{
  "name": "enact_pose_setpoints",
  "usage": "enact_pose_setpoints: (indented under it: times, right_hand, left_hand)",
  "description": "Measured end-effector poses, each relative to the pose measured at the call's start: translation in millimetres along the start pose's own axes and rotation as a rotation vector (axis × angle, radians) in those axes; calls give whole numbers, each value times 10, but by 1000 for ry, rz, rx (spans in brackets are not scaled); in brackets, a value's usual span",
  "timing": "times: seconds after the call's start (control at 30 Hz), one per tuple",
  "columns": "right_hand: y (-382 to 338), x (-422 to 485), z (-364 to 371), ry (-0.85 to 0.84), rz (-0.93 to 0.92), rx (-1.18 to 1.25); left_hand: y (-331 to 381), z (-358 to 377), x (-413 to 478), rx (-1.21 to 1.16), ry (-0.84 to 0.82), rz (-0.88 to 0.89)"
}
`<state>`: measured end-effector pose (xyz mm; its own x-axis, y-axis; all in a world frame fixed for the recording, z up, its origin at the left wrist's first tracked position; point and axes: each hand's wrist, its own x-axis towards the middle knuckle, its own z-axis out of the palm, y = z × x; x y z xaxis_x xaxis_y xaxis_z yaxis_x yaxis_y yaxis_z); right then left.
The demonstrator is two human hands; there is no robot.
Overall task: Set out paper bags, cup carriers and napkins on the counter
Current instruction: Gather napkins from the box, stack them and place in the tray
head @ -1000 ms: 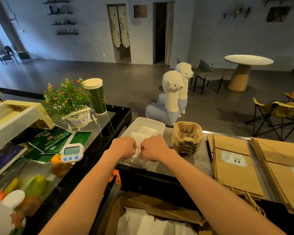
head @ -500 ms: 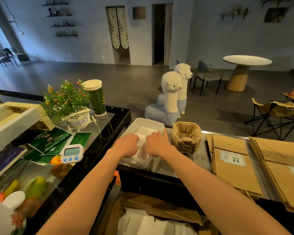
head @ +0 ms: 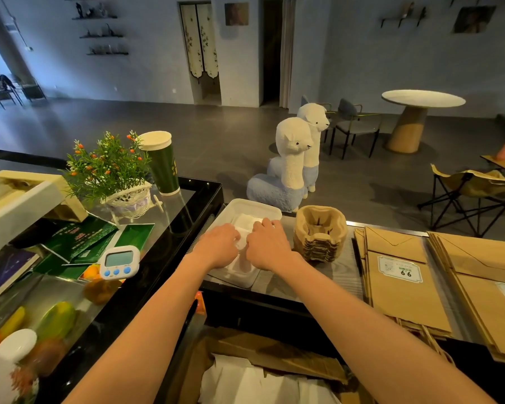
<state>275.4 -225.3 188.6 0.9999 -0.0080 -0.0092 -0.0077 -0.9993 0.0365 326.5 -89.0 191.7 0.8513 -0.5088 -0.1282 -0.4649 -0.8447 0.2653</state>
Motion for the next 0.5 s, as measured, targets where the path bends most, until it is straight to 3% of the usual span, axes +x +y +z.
enact_pose_setpoints:
  times: [0.13, 0.23, 0.3, 0.5]
  right_hand:
    - [54, -12, -76, -98, -26, -41]
    - [23, -80, -149, 84, 36, 61]
    - [12, -166, -184, 187, 86, 244]
    - [0, -560, -196, 262, 239, 984]
  left_hand:
    - [41, -32, -18, 15, -51, 8]
    - [87, -36, -58, -110, 111, -15]
    - [115, -1, -98, -250, 231, -10]
    - [317, 187, -456, -750, 494, 53]
